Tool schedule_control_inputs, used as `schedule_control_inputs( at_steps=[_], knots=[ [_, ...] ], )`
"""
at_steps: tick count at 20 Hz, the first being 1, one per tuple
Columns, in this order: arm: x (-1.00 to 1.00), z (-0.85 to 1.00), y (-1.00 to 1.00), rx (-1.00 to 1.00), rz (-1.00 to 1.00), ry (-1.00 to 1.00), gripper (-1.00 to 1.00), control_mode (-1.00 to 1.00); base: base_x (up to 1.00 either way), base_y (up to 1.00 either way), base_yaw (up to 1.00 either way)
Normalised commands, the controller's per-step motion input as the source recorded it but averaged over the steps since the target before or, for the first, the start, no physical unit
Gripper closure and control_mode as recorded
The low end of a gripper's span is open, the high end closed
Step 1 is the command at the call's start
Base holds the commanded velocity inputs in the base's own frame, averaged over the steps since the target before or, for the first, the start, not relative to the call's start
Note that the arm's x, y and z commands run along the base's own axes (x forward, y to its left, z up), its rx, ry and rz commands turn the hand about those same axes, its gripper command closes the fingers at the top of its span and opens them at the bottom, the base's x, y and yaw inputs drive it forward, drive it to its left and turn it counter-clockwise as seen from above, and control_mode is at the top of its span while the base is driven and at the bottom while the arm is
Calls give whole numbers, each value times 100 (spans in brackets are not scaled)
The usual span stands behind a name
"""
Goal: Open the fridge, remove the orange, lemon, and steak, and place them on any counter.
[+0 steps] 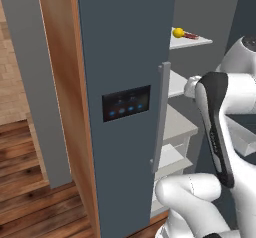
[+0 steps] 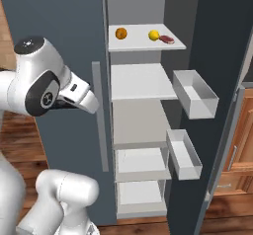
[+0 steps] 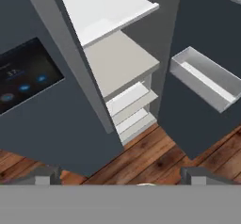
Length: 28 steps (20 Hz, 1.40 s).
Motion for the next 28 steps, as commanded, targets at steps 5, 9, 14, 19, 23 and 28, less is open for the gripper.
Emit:
schedule_control_inputs(
  at_steps=[5,9,14,19,23,28],
  knots=[
    [10,-83,20,21,18,25,-100,-100,0,0,0],
    [31,-61,20,0,7,9,-100,-100,0,0,0],
    [0,0,0,0,0,0,-100,100,10,-28,0],
    [0,0,0,0,0,0,-100,100,9,-81,2],
    [0,0,0,0,0,0,-100,100,39,-58,20],
    [0,0,0,0,0,0,-100,100,58,-13,33]
  ],
)
